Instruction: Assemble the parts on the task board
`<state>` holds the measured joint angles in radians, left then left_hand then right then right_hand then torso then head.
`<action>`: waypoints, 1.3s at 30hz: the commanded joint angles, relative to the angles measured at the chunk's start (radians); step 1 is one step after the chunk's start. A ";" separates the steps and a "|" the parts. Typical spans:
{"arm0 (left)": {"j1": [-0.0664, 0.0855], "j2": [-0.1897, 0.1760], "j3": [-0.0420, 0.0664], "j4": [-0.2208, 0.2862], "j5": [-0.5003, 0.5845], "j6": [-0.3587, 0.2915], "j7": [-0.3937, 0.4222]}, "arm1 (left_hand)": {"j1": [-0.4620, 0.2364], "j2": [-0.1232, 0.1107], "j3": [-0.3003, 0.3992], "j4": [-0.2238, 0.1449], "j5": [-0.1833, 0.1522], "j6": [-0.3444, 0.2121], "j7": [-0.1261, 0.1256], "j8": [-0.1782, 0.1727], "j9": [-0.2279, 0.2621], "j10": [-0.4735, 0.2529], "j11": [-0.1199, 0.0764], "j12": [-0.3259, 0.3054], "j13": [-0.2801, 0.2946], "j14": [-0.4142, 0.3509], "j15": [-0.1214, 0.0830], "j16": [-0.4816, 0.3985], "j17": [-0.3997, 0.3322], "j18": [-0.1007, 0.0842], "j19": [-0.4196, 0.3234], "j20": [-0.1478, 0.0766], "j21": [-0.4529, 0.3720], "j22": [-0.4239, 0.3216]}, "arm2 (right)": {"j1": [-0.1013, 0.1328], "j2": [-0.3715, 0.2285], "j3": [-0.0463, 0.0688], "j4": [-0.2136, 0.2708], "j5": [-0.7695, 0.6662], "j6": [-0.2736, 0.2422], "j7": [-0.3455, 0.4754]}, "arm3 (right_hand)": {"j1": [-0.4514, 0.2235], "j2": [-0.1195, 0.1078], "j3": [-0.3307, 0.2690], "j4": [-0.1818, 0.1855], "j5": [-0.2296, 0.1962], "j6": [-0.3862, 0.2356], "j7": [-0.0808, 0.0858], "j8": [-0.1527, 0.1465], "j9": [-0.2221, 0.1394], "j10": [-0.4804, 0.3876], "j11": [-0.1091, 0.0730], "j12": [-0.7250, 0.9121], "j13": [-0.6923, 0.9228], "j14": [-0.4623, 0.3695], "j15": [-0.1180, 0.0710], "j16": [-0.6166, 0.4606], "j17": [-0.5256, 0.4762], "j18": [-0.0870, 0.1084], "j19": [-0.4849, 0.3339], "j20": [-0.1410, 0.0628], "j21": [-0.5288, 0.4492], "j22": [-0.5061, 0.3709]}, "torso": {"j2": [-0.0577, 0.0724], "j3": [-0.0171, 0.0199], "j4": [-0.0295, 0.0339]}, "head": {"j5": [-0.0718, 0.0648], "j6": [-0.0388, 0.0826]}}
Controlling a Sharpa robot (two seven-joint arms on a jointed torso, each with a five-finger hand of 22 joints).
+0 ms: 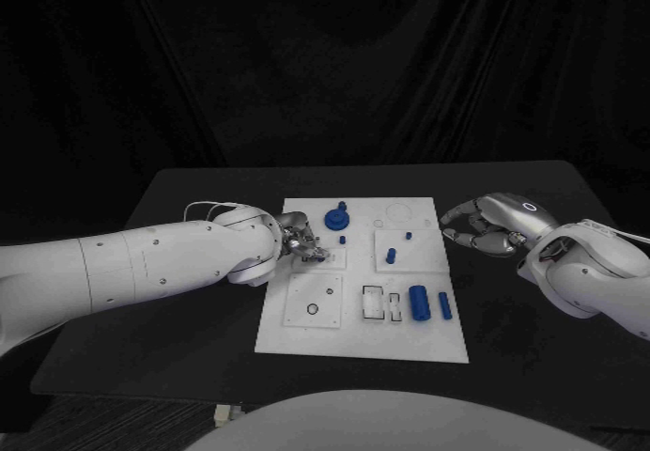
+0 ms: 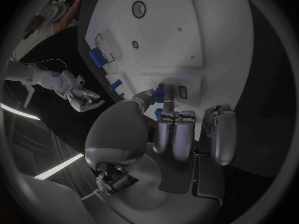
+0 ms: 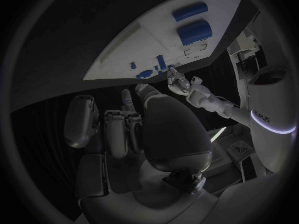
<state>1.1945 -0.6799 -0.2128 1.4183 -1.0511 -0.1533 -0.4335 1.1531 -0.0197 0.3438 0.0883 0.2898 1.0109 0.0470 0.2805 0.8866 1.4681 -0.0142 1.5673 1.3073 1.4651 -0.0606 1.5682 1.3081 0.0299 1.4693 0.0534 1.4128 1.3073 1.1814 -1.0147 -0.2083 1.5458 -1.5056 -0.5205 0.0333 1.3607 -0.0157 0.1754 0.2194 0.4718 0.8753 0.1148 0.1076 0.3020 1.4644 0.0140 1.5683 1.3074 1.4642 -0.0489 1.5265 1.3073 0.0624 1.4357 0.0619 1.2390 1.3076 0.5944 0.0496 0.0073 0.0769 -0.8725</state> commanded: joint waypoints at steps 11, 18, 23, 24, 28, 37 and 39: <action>-0.003 -0.010 0.000 0.014 0.000 0.006 0.016 | 0.000 0.000 0.004 0.003 0.004 -0.008 -0.002 -0.008 -0.004 0.103 -0.004 0.003 0.263 0.106 -0.002 0.003 0.263 0.011 0.010 -0.004 -0.004 0.209 | -0.004 0.000 0.001 0.000 -0.002 -0.013 -0.009 | 0.004 -0.002 0.005 -0.001 0.005 -0.002 0.001 -0.001 -0.001 0.106 0.005 0.003 0.263 0.092 0.002 -0.002 0.222 0.013 -0.006 0.000 -0.003 0.159 | 0.000 -0.0002 0.0000 | 0.001 0.000; -0.003 -0.012 0.000 0.015 0.000 0.001 0.022 | 0.002 0.001 0.005 0.003 0.009 -0.008 -0.001 -0.008 -0.004 0.103 -0.004 0.003 0.263 0.106 -0.002 0.003 0.263 0.011 0.011 -0.004 -0.003 0.209 | -0.004 0.000 0.001 -0.001 -0.002 -0.011 -0.010 | 0.004 -0.001 0.007 -0.001 0.005 -0.002 0.001 -0.001 -0.001 0.106 0.005 0.003 0.263 0.092 0.002 -0.002 0.222 0.013 -0.006 0.000 -0.006 0.158 | 0.000 0.0001 0.0002 | 0.001 0.000; -0.003 -0.014 0.000 0.016 0.000 0.004 0.023 | 0.002 0.001 0.005 0.003 0.009 -0.008 -0.001 -0.008 -0.004 0.103 -0.004 0.003 0.263 0.106 -0.002 0.003 0.263 0.011 0.011 -0.004 -0.003 0.209 | -0.004 0.001 0.001 -0.001 -0.002 -0.011 -0.010 | 0.004 -0.001 0.007 -0.001 0.005 -0.002 0.001 -0.001 -0.001 0.106 0.005 0.003 0.263 0.092 0.002 -0.002 0.222 0.013 -0.006 0.000 -0.006 0.158 | 0.000 0.0002 0.0003 | 0.001 0.000; -0.003 -0.014 0.000 0.017 0.000 0.006 0.023 | 0.002 0.001 0.005 0.003 0.009 -0.008 -0.001 -0.008 -0.004 0.103 -0.004 0.003 0.263 0.106 -0.002 0.003 0.263 0.011 0.011 -0.004 -0.003 0.209 | -0.004 0.001 0.001 -0.002 -0.002 -0.010 -0.010 | 0.004 -0.001 0.007 -0.001 0.005 -0.002 0.001 -0.001 -0.001 0.106 0.005 0.003 0.263 0.092 0.002 -0.002 0.222 0.013 -0.006 0.000 -0.006 0.158 | 0.000 0.0000 0.0003 | 0.002 0.000; -0.003 -0.015 0.000 0.017 0.000 0.013 0.020 | 0.001 0.001 0.005 0.004 0.011 -0.007 -0.001 -0.008 -0.004 0.103 -0.004 0.003 0.263 0.106 -0.002 0.003 0.263 0.012 0.010 -0.004 -0.005 0.208 | -0.004 0.001 0.001 -0.002 -0.002 -0.010 -0.010 | 0.004 -0.001 0.007 -0.001 0.005 -0.002 0.001 -0.001 -0.001 0.106 0.005 0.003 0.263 0.092 0.002 -0.002 0.222 0.013 -0.006 0.000 -0.006 0.158 | 0.000 -0.0001 0.0001 | 0.003 0.000; -0.003 -0.013 0.000 0.014 0.000 0.029 0.011 | -0.053 0.000 -0.029 0.058 -0.034 -0.002 0.005 -0.011 -0.012 0.103 0.002 0.003 0.263 0.106 0.002 0.003 0.263 0.012 0.009 -0.001 -0.006 0.208 | -0.004 0.001 0.001 -0.002 -0.002 -0.009 -0.011 | 0.005 0.000 0.009 -0.002 0.005 -0.002 0.001 -0.002 -0.002 0.106 0.005 0.003 0.263 0.092 0.002 -0.003 0.221 0.013 -0.006 0.000 -0.005 0.158 | 0.000 0.0003 0.0004 | 0.003 0.000; -0.003 -0.012 0.000 0.012 0.000 0.031 0.010 | -0.069 -0.001 -0.046 0.079 -0.058 -0.001 0.006 -0.013 -0.016 0.103 0.003 0.003 0.263 0.106 0.003 0.003 0.263 0.012 0.008 0.000 -0.008 0.208 | -0.004 0.001 0.001 -0.002 -0.002 -0.008 -0.011 | 0.005 0.000 0.009 -0.002 0.005 -0.002 0.001 -0.002 -0.002 0.106 0.005 0.003 0.263 0.092 0.002 -0.003 0.221 0.013 -0.006 0.000 -0.005 0.158 | 0.000 0.0003 0.0002 | 0.003 0.000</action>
<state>1.1934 -0.6942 -0.2132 1.4299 -1.0523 -0.1410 -0.4297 1.0894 -0.0198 0.2997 0.1608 0.2366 1.0110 0.0466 0.2709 0.8722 1.4680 -0.0142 1.5673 1.3074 1.4651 -0.0606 1.5682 1.3077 0.0299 1.4693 0.0535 1.4078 1.3079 1.1797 -1.0134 -0.2083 1.5435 -1.5056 -0.5203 0.0331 1.3607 -0.0157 0.1785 0.2163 0.4717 0.8753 0.1148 0.1076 0.3011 1.4644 0.0140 1.5682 1.3073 1.4642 -0.0489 1.5265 1.3073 0.0624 1.4357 0.0620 1.2391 1.3077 0.5941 0.0496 0.0075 0.0806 -0.8725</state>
